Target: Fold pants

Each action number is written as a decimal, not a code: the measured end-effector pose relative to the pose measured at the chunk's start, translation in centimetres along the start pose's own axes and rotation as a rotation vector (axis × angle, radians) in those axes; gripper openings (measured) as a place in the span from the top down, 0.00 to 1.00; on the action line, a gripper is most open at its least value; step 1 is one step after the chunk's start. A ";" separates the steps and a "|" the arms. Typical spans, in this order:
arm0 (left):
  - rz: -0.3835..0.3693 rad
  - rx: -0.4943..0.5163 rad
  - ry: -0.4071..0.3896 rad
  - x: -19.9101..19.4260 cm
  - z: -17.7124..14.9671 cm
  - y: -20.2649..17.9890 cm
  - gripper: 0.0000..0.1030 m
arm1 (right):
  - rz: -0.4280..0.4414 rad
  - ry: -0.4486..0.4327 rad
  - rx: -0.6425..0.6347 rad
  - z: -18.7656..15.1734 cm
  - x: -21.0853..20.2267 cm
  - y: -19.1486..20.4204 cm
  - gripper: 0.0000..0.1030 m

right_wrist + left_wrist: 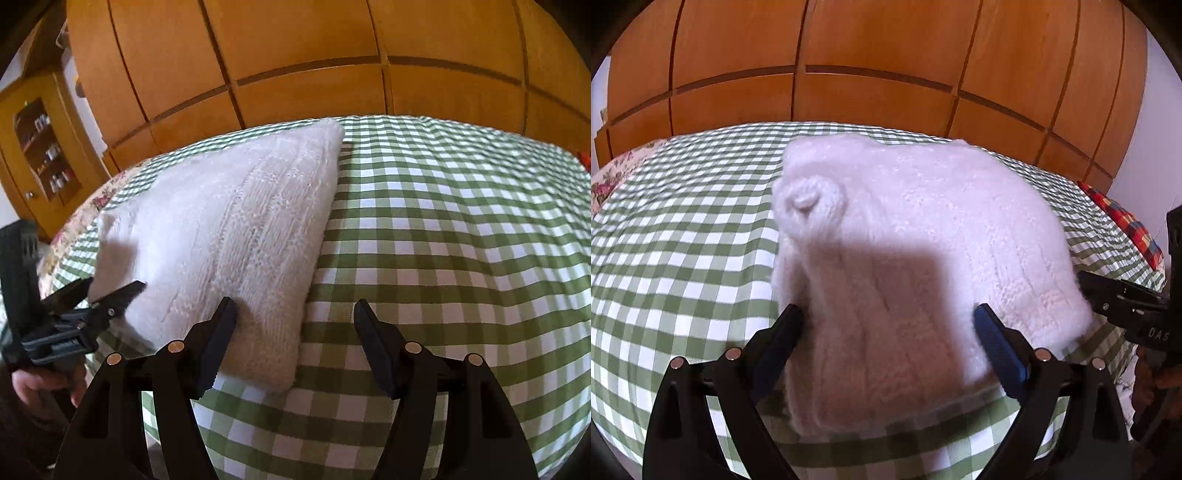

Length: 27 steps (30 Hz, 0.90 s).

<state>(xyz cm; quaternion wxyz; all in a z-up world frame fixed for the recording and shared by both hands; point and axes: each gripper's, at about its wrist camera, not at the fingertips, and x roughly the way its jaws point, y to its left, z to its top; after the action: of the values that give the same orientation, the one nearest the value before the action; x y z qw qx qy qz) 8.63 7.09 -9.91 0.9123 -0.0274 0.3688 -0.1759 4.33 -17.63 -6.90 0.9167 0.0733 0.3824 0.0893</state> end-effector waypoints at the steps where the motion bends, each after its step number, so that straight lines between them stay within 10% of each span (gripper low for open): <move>1: 0.000 -0.006 0.001 -0.1 0.0 0.0 0.09 | -0.003 0.002 -0.002 0.0 0.0 -0.1 0.37; 27: -0.016 -0.017 0.034 -0.1 -0.7 -0.4 0.09 | 0.018 0.023 -0.080 -0.6 -0.2 1.8 0.30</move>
<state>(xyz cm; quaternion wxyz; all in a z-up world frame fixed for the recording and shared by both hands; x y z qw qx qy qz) 7.98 6.84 -10.30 0.9043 -0.0351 0.3853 -0.1804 3.52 -15.91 -6.82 0.9137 0.0391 0.3883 0.1133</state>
